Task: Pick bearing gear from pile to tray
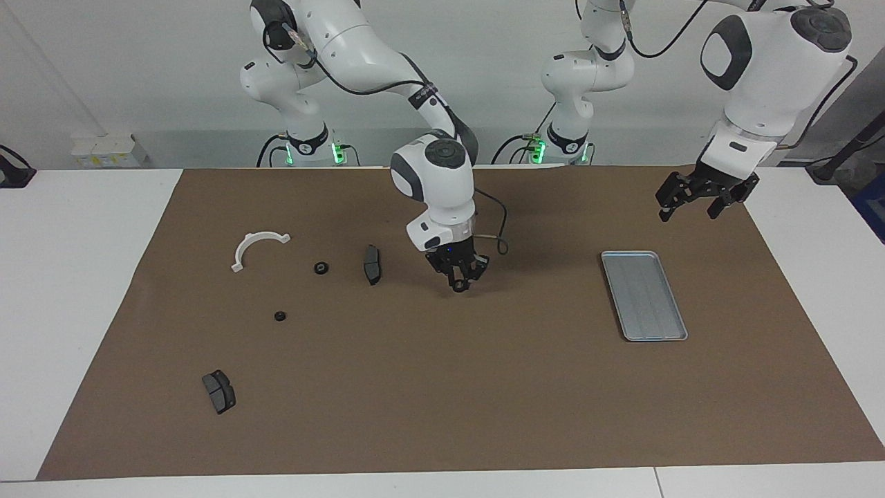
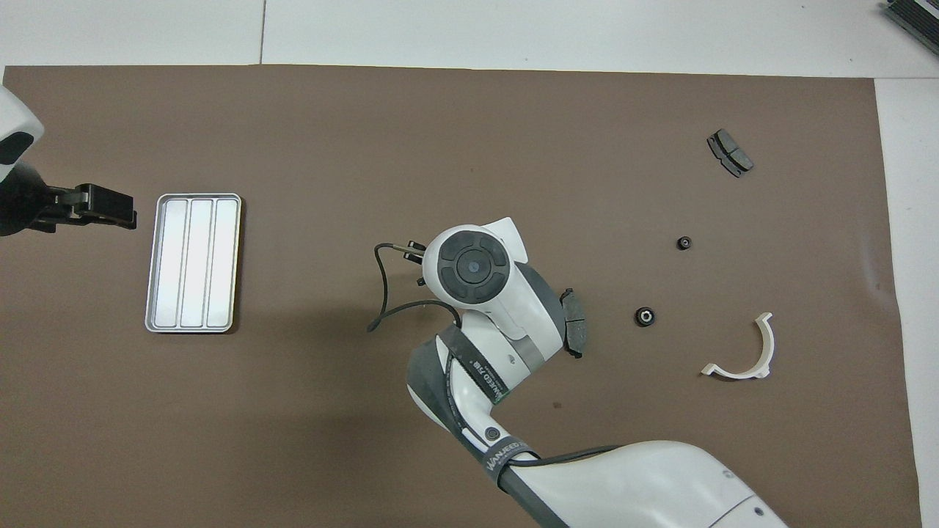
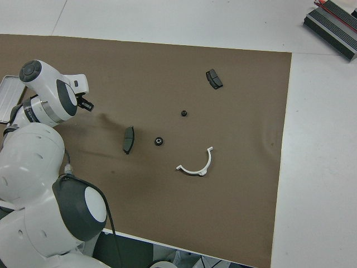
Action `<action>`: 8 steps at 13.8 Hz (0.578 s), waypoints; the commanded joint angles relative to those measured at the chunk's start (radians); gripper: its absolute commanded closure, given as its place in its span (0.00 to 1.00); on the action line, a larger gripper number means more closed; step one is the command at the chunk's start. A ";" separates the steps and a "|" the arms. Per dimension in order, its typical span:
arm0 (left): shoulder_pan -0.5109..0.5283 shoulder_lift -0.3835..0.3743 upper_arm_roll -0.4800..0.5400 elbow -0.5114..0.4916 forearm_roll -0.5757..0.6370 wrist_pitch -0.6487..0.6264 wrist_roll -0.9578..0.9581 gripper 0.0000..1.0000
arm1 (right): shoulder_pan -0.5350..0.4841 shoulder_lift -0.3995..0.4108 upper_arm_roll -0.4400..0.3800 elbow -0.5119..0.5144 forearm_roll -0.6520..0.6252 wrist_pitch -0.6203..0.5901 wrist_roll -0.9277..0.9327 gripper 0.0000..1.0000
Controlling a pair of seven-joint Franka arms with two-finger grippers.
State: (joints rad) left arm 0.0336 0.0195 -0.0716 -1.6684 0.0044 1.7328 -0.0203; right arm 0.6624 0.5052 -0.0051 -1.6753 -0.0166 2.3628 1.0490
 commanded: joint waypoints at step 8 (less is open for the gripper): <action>-0.009 -0.035 -0.004 -0.016 0.013 0.016 0.004 0.00 | 0.069 0.046 -0.006 0.054 -0.034 -0.096 0.065 0.00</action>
State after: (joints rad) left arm 0.0322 0.0013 -0.0755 -1.6676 0.0044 1.7337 -0.0185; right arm 0.7303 0.5487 -0.0066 -1.6472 -0.0258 2.2970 1.0878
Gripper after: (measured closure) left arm 0.000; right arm 0.524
